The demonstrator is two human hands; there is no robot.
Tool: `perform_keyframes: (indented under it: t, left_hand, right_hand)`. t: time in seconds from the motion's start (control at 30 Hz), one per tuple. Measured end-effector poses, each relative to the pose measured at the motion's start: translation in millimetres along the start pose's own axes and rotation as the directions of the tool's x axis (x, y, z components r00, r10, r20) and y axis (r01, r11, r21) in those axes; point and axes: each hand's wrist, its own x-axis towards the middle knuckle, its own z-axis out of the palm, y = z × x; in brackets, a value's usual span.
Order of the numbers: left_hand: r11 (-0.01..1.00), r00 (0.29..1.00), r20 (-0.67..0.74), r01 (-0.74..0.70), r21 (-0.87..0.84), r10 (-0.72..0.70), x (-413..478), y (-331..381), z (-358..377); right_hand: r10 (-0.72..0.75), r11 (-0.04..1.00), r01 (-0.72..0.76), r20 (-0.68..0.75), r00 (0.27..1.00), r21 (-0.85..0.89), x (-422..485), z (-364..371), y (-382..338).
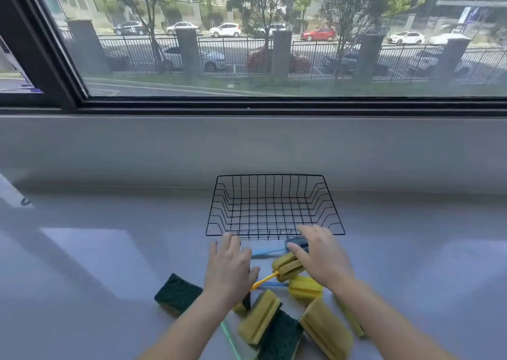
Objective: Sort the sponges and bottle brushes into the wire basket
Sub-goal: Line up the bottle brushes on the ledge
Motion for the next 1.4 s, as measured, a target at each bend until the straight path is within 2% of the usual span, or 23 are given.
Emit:
perform_keyframes:
  t: [0.07, 0.27, 0.37, 0.47, 0.53, 0.67, 0.73, 0.8, 0.83, 0.87, 0.9, 0.93, 0.97, 1.0, 1.07, 1.1, 1.17, 1.3, 1.4]
  left_hand:
    - [0.999, 0.998, 0.040, -0.048, 0.021, 0.047, 0, 6, 8]
    - [0.991, 0.984, 0.126, -0.129, 0.043, 0.122, -2, 18, 29]
    - [0.985, 0.982, 0.102, -0.163, 0.055, 0.157, -5, 23, 26]
    - [0.991, 0.991, 0.018, -0.129, -0.047, 0.130, -9, 18, 24]
    - [0.983, 0.996, -0.056, -0.079, -0.166, 0.071, -15, 8, 21]
    - [0.926, 0.974, -0.157, 0.099, -0.365, -0.166, -36, -26, 17]
    - [0.882, 0.950, -0.154, 0.182, -0.434, -0.271, -45, -45, 20]
    - [0.817, 0.916, -0.088, 0.302, -0.491, -0.391, -49, -61, 25]
    - [0.779, 0.893, -0.047, 0.362, -0.512, -0.447, -50, -66, 26]
    - [0.744, 0.873, -0.016, 0.407, -0.530, -0.488, -51, -71, 28]
    - [0.715, 0.856, 0.007, 0.437, -0.546, -0.517, -51, -76, 29]
    - [0.693, 0.844, 0.022, 0.455, -0.559, -0.536, -51, -80, 29]
    - [0.681, 0.837, 0.031, 0.466, -0.566, -0.547, -51, -83, 29]
    - [0.675, 0.832, 0.035, 0.472, -0.567, -0.553, -50, -87, 30]
    - [0.665, 0.823, 0.036, 0.483, -0.569, -0.567, -50, -92, 31]
    - [0.659, 0.819, 0.036, 0.485, -0.575, -0.572, -50, -94, 31]
    - [0.657, 0.818, 0.030, 0.482, -0.579, -0.574, -49, -96, 32]
    - [0.663, 0.819, 0.030, 0.486, -0.569, -0.574, -49, -102, 35]
    - [0.655, 0.814, 0.030, 0.488, -0.577, -0.580, -48, -104, 35]
  right_hand:
    - [0.067, 0.996, -0.067, 0.005, 0.998, 0.059, -4, 6, 6]
    - [0.136, 0.990, -0.139, 0.112, 0.984, 0.020, -22, 29, 28]
    - [0.147, 0.988, -0.153, 0.146, 0.978, 0.035, -28, 39, 35]
    - [0.147, 0.986, -0.157, 0.170, 0.975, 0.050, -27, 44, 37]
    - [0.151, 0.985, -0.164, 0.181, 0.972, 0.059, -23, 47, 36]
    - [0.133, 0.981, -0.157, 0.194, 0.972, 0.114, -5, 55, 20]
    - [0.144, 0.969, -0.180, 0.209, 0.967, 0.169, 6, 60, 5]
    - [0.201, 0.934, -0.268, 0.274, 0.941, 0.237, 17, 68, -14]
    - [0.272, 0.865, -0.380, 0.331, 0.904, 0.328, 22, 73, -23]
    - [0.360, 0.707, -0.532, 0.411, 0.838, 0.466, 29, 79, -32]
    - [0.424, 0.455, -0.672, 0.521, 0.741, 0.585, 36, 84, -40]
    - [0.444, 0.186, -0.748, 0.625, 0.642, 0.637, 43, 88, -46]
    - [0.438, -0.037, -0.763, 0.697, 0.568, 0.645, 50, 92, -51]
    - [0.424, -0.215, -0.738, 0.741, 0.520, 0.640, 57, 97, -54]
    - [0.414, -0.480, -0.610, 0.776, 0.477, 0.631, 67, 104, -57]
    - [0.426, -0.570, -0.532, 0.779, 0.461, 0.626, 71, 107, -57]
    - [0.458, -0.657, -0.427, 0.779, 0.429, 0.621, 74, 112, -55]
    - [0.504, -0.704, -0.339, 0.776, 0.380, 0.623, 74, 115, -52]
    - [0.510, -0.719, -0.301, 0.770, 0.384, 0.627, 70, 111, -49]
